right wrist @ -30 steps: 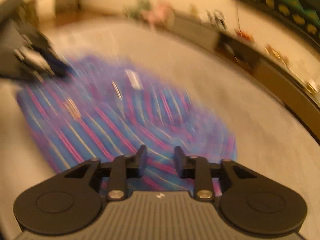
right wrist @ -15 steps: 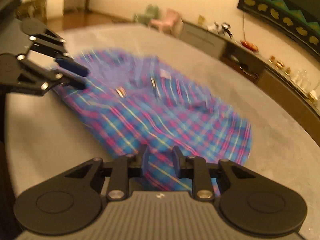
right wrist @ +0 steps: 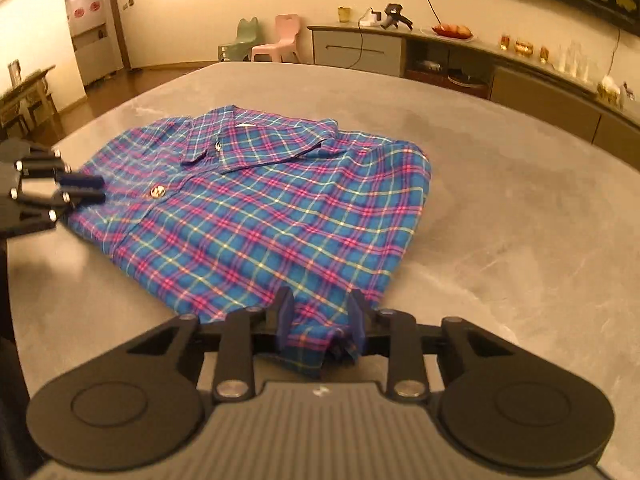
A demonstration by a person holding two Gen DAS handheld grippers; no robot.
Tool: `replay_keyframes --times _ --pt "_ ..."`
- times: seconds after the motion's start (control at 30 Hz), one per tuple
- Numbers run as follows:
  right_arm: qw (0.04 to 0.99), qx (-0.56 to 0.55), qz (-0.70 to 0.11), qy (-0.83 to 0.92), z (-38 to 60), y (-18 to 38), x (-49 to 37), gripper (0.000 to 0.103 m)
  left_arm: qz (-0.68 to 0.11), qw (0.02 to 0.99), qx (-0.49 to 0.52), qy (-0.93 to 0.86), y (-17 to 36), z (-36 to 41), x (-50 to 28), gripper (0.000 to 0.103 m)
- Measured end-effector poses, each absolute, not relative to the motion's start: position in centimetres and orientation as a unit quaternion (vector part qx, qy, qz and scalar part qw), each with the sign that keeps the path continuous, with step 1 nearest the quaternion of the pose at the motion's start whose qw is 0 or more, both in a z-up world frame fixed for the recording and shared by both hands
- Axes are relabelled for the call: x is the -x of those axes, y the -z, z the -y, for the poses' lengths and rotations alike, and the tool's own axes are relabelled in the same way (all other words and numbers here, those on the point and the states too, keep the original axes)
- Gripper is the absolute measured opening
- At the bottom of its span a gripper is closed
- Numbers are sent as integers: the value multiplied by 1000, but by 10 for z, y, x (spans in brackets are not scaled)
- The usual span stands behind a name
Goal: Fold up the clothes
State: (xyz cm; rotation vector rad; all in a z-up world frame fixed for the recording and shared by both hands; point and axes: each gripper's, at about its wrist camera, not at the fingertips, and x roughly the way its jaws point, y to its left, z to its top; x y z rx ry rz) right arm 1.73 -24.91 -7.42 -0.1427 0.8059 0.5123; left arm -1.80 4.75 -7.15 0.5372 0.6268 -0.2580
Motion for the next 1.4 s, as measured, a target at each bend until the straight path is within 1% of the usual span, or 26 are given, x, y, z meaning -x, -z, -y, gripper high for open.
replay_keyframes --times 0.1,0.23,0.27,0.3,0.37,0.4,0.5,0.57,0.67,0.8,0.93,1.0,1.13,1.2,1.23,1.27,1.33,1.4 --pt "888 75 -385 -241 245 74 -19 28 -322 912 -230 105 68 -69 16 21" --pt "893 91 -375 -233 238 70 -20 29 -325 917 -219 76 64 -80 16 21" --pt "894 95 -373 -231 236 69 -20 22 -323 919 -216 73 62 -80 18 21" --pt "895 99 -371 -229 234 68 -20 19 -315 922 -212 75 58 -79 21 21" --pt "897 106 -366 -224 231 66 -21 18 -301 925 -207 107 55 -69 28 24" --pt "898 110 -363 -222 229 65 -21 18 -294 925 -204 126 53 -63 31 29" --pt "901 122 -356 -216 224 62 -21 18 -299 915 -235 136 67 -48 26 29" --pt "899 139 -360 -208 218 67 -25 15 -310 916 -217 131 67 -51 10 29" --pt "901 168 -365 -162 216 75 -47 16 -331 914 -191 135 63 -55 -30 29" --pt "907 169 -371 -105 231 79 -95 16 -331 905 -233 131 59 -40 -95 29" --pt "915 141 -368 -90 253 84 -142 16 -343 905 -211 135 57 -30 -138 29" --pt "918 118 -369 -88 265 86 -164 16 -344 906 -204 141 57 -30 -143 29" --pt "913 37 -392 -108 292 88 -205 16 -345 906 -192 153 58 -32 -149 29" --pt "903 -1 -413 -118 308 83 -224 17 -345 906 -187 159 59 -33 -152 29" --pt "904 -11 -410 -117 312 78 -232 17 -347 906 -181 162 58 -35 -152 29" --pt "910 -17 -399 -114 314 74 -239 19 -350 905 -176 165 58 -37 -154 29" --pt "918 -22 -381 -106 316 68 -249 19 -352 905 -171 169 58 -40 -154 29" --pt "920 -5 -380 -97 312 71 -250 19 -352 903 -173 174 58 -42 -157 29"
